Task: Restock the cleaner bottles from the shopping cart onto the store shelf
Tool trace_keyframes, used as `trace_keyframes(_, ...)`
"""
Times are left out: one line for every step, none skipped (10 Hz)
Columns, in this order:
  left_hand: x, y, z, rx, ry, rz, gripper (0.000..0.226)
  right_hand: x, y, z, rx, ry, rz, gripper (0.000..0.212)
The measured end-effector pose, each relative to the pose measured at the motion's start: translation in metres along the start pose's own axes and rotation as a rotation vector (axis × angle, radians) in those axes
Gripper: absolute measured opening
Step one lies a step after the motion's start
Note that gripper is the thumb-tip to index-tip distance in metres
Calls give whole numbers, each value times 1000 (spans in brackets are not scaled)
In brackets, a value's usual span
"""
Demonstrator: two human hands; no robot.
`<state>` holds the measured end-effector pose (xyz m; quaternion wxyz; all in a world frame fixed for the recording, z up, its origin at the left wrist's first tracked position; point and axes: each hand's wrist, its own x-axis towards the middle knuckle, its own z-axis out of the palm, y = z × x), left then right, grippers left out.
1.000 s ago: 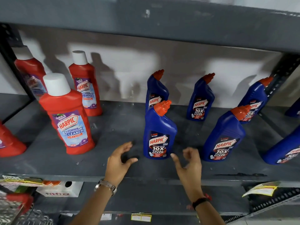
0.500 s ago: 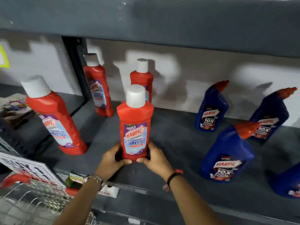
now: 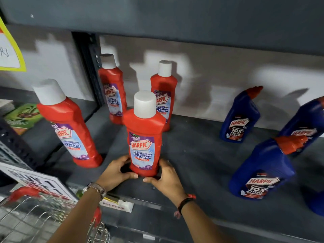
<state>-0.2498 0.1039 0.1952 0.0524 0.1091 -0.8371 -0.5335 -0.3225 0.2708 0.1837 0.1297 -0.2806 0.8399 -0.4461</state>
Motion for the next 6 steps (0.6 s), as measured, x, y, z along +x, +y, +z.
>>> trace_keyframes(-1,-2,1,8,40,-4,62,0,4,2,-37,12,4,56)
trace_keyframes(-1,-2,1,7,45,-8,61,1,4,2,-39,7,6,57)
trace_keyframes(-2,-2,1,7,33,-3,62,0,3,1,-47,6,1,58)
trace_keyframes(-2,-5,1,8,23,-2,63,0,4,2,-40,-3,2,60)
trace_keyframes(-10,-8,6,-13,53,6,71,0,1,-2,-28,-25,-28,64)
trace_keyframes(-23,-5,10,3,189,22,78,-8,-4,-9,69,41,-22,72)
